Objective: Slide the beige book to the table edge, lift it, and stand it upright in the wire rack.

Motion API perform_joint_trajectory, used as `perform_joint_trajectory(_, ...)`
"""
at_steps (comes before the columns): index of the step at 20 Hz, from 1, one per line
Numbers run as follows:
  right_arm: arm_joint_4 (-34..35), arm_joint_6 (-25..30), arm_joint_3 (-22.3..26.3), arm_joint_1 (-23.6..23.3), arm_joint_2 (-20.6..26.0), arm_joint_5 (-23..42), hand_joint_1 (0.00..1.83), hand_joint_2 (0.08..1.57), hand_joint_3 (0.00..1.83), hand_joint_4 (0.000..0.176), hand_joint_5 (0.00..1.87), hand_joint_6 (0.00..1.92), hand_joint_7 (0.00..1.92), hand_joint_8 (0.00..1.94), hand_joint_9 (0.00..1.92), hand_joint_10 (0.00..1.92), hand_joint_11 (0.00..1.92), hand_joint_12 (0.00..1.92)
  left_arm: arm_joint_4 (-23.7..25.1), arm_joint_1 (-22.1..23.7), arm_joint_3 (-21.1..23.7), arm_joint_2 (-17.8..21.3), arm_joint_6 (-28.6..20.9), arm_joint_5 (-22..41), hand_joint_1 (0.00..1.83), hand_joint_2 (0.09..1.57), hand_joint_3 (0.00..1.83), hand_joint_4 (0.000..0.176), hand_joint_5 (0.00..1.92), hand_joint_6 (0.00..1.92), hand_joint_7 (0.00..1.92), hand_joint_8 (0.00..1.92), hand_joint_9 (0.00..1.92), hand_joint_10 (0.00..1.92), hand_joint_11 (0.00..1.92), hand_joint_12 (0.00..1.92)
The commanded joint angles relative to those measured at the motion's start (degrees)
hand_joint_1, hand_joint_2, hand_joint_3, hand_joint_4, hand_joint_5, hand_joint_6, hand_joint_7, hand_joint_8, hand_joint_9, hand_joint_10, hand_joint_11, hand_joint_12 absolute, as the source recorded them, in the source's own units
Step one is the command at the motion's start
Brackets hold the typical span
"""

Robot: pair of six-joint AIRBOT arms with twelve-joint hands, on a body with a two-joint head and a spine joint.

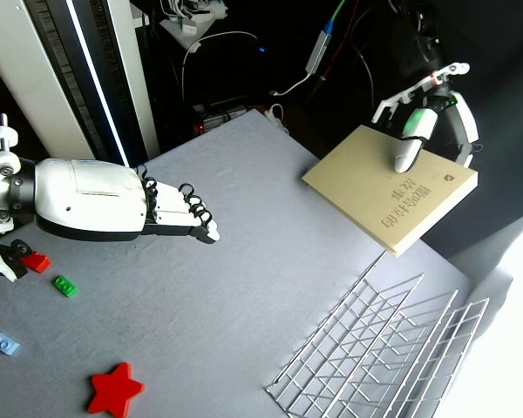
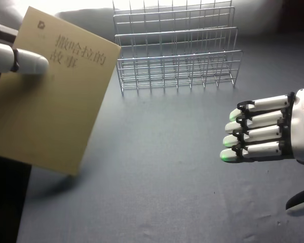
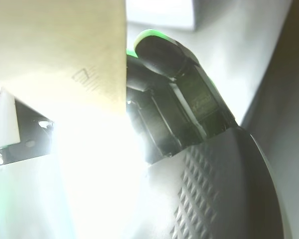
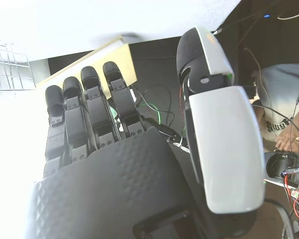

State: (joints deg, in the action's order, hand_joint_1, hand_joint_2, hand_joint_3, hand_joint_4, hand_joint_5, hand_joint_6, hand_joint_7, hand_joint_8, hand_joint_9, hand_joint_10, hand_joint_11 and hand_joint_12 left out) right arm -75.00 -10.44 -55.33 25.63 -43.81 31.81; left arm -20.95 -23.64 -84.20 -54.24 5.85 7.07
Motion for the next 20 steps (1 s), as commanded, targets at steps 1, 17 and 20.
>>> perform_joint_trajectory(1, 2.72, -0.12, 0.02, -0.28, 0.19, 2.71, 0.18, 1.16, 0.0, 0.0, 0.19, 0.0, 0.2, 0.0, 0.2, 0.0, 0.0, 0.49, -0.56, 1.34, -0.42, 1.21, 0.44, 5.85, 1.23, 1.17, 0.0, 0.0, 0.84, 1.05, 0.93, 1.34, 0.98, 1.49, 0.88, 1.69)
perform_joint_trajectory(17, 2.72, -0.48, 0.02, -0.2, 0.18, 2.71, 0.16, 1.17, 0.0, 0.0, 0.15, 0.0, 0.19, 0.0, 0.15, 0.0, 0.0, 0.39, 1.61, 17.24, -1.45, 1.37, 18.9, 11.34, 1.24, 1.18, 0.0, 0.0, 0.85, 1.03, 0.9, 1.41, 0.94, 1.61, 0.85, 1.76)
perform_joint_trajectory(20, 2.72, -0.52, 0.02, -0.2, 0.17, 2.74, 0.18, 1.17, 0.0, 0.0, 0.16, 0.0, 0.18, 0.0, 0.15, 0.0, 0.0, 0.36, 11.6, 19.4, -3.42, -0.75, 9.75, 16.19, 1.23, 1.17, 0.0, 0.0, 0.86, 1.03, 0.89, 1.39, 0.91, 1.56, 0.85, 1.74)
